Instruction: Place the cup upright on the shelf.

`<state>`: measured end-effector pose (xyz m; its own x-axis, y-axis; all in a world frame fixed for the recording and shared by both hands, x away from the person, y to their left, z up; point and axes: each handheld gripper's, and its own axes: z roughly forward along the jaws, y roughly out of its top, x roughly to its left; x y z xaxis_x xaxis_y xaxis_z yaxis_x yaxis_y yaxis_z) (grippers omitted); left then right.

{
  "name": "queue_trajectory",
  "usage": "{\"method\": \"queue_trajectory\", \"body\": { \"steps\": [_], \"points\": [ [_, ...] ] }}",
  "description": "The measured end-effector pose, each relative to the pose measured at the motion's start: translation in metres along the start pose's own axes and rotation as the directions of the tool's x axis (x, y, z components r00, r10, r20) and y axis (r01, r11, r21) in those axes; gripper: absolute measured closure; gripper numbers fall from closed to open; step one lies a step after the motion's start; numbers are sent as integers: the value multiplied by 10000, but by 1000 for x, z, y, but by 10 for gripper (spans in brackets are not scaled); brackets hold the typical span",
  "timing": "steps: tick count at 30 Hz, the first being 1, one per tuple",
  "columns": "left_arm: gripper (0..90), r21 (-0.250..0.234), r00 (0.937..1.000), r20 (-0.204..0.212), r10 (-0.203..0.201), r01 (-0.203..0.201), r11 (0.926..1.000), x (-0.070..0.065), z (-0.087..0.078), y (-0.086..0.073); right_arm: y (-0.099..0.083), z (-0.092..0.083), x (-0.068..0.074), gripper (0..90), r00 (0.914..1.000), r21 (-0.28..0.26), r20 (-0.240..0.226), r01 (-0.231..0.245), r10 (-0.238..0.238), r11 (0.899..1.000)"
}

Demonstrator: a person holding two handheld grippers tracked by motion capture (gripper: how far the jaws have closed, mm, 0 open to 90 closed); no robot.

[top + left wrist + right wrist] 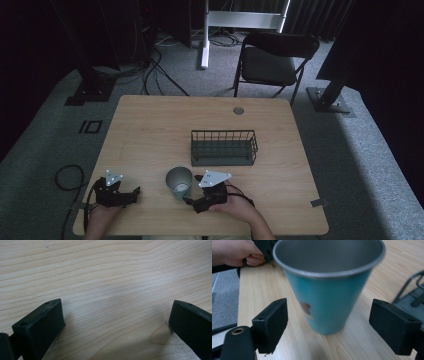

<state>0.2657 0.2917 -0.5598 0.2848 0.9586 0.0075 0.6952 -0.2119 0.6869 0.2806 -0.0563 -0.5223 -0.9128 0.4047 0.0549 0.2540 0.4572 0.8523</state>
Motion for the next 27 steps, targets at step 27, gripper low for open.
{"method": "queue_trajectory", "body": {
  "steps": [27],
  "points": [
    [6,1,10000,2,-2,2,10000,0,0,0,25,24,5,139,9999,-558,0,160,-160,9983]
  ]
}}
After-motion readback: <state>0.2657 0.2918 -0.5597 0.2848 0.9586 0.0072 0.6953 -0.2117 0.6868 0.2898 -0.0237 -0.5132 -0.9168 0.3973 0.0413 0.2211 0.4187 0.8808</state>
